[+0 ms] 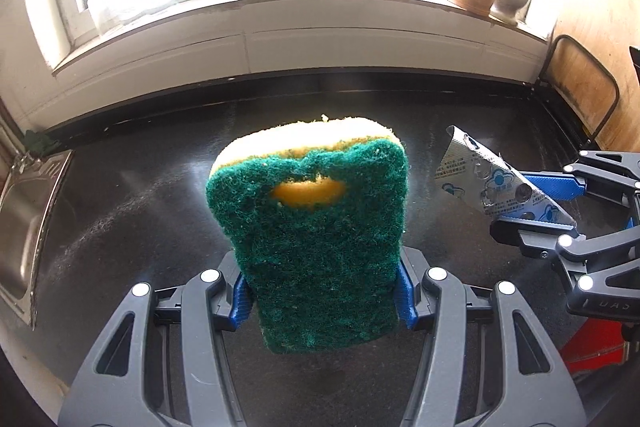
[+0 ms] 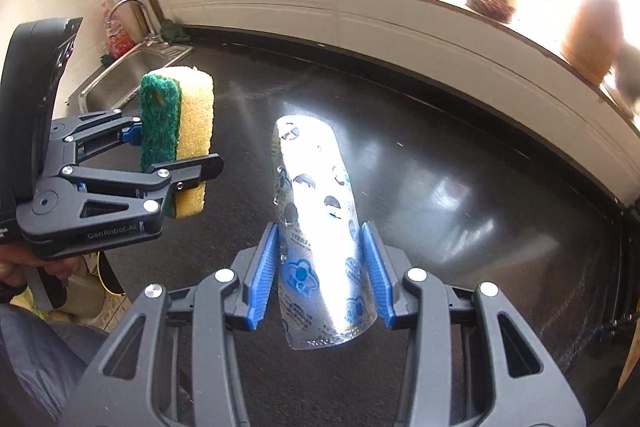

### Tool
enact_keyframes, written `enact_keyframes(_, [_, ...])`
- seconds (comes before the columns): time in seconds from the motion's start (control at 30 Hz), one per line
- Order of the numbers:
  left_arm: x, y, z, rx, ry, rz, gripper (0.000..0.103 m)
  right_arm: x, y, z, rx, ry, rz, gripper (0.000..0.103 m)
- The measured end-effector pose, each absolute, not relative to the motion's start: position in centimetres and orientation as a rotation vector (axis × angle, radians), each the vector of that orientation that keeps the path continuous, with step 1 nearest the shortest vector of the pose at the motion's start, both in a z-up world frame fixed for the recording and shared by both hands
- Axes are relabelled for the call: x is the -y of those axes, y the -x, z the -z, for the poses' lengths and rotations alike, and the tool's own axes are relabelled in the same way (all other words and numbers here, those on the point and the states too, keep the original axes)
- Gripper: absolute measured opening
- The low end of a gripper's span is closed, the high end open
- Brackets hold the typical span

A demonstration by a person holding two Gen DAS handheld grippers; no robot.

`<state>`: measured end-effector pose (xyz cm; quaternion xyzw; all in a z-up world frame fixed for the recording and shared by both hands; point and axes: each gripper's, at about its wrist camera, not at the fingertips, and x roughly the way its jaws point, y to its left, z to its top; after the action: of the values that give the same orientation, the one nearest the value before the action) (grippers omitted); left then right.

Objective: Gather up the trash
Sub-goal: 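Carry the sponge and pill strip to the bin and open both tools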

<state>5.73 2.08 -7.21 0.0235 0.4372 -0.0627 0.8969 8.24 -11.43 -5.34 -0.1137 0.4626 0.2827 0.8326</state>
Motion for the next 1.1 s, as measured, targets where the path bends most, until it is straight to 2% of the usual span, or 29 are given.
enact_keyframes(0.27, [-11.2,-0.7,6.2,-0.878,0.057,-0.113,0.054,1.0,-6.9,3.9,-0.95,0.326,-0.824,0.043])
enact_keyframes(0.63, [-23.1,10.5,7.1,-0.889,0.232,-0.478,0.054,-15.5,-0.6,4.7,-0.943,0.483,-1.2,0.044])
enact_keyframes(1.1, [-30.6,22.5,11.9,-0.871,0.475,-0.757,0.054,-29.6,8.3,8.5,-1.019,0.656,-1.516,0.044])
